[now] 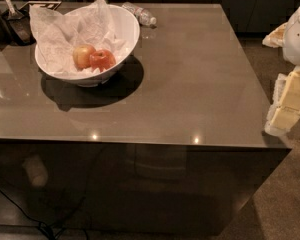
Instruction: Pick apple from white bowl
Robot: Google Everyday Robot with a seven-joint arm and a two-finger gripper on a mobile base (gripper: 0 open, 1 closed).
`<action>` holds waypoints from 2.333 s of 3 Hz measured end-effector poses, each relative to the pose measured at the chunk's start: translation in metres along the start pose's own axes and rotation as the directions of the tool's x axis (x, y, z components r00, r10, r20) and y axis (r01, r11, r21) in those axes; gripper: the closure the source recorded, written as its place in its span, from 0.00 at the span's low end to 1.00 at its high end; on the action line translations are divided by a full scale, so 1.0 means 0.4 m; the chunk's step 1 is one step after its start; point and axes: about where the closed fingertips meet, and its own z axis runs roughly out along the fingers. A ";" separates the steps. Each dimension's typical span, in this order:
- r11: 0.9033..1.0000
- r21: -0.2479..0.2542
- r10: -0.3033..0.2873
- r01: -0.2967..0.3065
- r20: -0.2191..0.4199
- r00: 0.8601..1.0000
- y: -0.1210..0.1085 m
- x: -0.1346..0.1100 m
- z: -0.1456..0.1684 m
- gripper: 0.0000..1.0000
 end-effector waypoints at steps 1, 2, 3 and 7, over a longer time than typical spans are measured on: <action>1.000 0.011 0.007 -0.007 0.001 1.000 -0.007 -0.005 -0.010 0.00; 0.999 -0.014 0.045 -0.045 -0.023 0.999 -0.032 -0.048 -0.020 0.00; 0.997 -0.042 0.061 -0.063 -0.043 0.997 -0.062 -0.144 -0.018 0.00; 0.997 -0.057 -0.056 0.059 0.055 0.997 -0.090 -0.411 0.013 0.00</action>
Offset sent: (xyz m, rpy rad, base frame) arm 0.0187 0.0344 0.0248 -0.0139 0.1441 -0.1165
